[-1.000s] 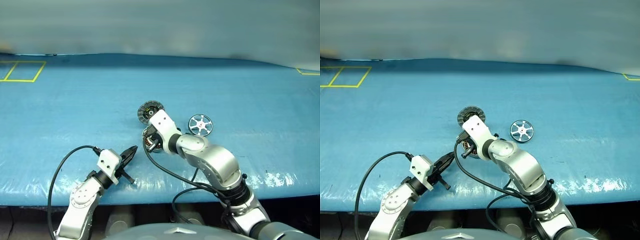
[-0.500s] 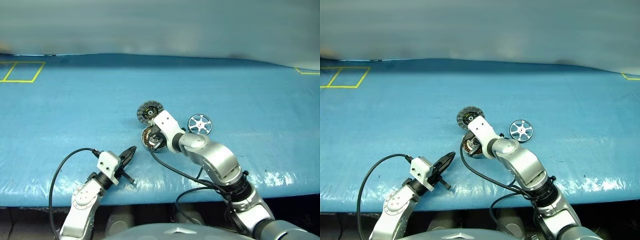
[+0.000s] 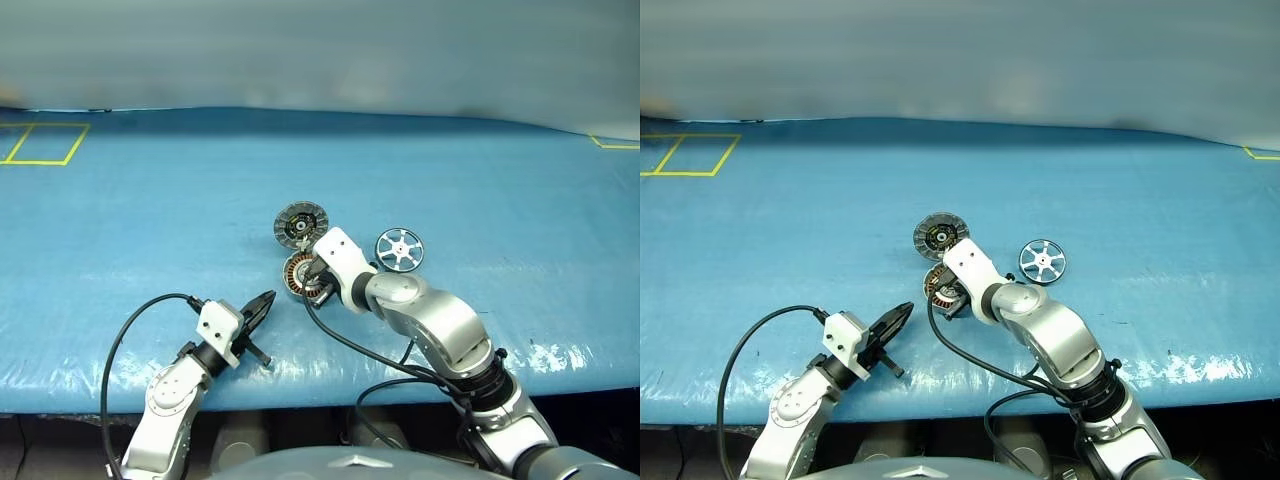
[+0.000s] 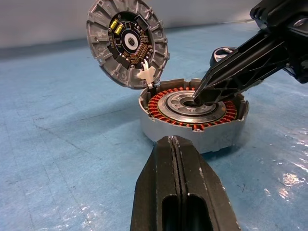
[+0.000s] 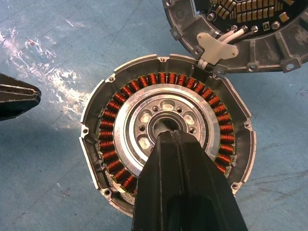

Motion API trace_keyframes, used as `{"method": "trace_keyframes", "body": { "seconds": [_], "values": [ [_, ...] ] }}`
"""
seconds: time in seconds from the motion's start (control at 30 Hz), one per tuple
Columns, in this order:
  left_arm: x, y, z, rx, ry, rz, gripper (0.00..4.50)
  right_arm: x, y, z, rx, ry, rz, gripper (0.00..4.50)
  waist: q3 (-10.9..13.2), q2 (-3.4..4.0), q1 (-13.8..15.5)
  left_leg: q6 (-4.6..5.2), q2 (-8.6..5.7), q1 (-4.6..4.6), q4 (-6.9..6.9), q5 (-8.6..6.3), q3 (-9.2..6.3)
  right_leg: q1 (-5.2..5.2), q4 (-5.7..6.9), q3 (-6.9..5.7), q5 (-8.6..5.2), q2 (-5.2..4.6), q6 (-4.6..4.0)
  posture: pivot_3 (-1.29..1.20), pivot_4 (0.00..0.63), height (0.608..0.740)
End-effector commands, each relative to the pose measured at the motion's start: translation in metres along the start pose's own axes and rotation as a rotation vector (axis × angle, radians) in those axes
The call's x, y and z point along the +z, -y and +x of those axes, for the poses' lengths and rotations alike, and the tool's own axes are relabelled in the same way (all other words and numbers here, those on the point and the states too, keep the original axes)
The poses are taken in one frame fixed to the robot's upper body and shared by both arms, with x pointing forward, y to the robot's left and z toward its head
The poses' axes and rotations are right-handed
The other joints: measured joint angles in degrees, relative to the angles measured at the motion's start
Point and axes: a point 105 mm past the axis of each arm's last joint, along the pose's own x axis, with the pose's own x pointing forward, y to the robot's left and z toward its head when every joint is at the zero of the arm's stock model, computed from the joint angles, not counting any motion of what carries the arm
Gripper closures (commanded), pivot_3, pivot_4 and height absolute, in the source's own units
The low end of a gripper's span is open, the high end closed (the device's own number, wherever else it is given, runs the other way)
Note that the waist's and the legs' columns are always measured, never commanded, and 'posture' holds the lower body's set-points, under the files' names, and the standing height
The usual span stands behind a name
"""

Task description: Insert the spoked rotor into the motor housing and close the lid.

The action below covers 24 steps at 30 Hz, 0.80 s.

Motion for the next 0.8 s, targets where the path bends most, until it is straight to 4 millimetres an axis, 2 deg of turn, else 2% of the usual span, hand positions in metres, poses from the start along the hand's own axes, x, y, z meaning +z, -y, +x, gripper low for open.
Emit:
{"method": "trace_keyframes", "body": {
  "seconds": [0.03, 0.53, 0.63, 0.8],
  "values": [
    [0.004, 0.002, 0.002, -0.004, 0.025, 0.001, 4.5, 0.001, 0.0, -0.002, 0.002, 0.007, 0.008, 4.48, 0.0, 0.0, 0.0, 0.0, 0.0, 0.0, 0.0, 0.0, 0.0, 0.0, 0.0, 0.0, 0.0, 0.0, 0.0, 0.0, 0.15, 0.74],
    [0.002, 0.006, 0.004, -0.012, 0.017, -0.01, 4.5, -0.005, -0.014, 0.009, 0.099, -0.07, -0.023, 4.48, -0.03, -0.01, -0.03, 0.0, 0.01, 0.04, 0.02, 0.0, 0.0, 0.04, 0.0, 0.0, -0.01, 0.01, 0.01, 0.0, 0.15, 0.74],
    [0.001, 0.006, 0.005, -0.013, 0.015, -0.009, 4.5, -0.001, -0.015, 0.009, 0.114, -0.061, -0.003, 4.48, -0.03, -0.01, -0.05, 0.0, 0.01, 0.04, 0.0, 0.0, 0.0, 0.04, 0.0, 0.0, 0.01, 0.01, -0.02, 0.0, 0.15, 0.74],
    [0.001, 0.005, 0.004, -0.01, 0.01, -0.005, 4.5, 0.023, -0.006, 0.002, 0.106, 0.014, 0.057, 4.48, -0.02, 0.01, -0.15, 0.0, 0.04, 0.03, 0.0, 0.0, -0.01, 0.02, 0.0, 0.0, 0.01, 0.05, -0.02, 0.0, 0.15, 0.74]
  ]
}}
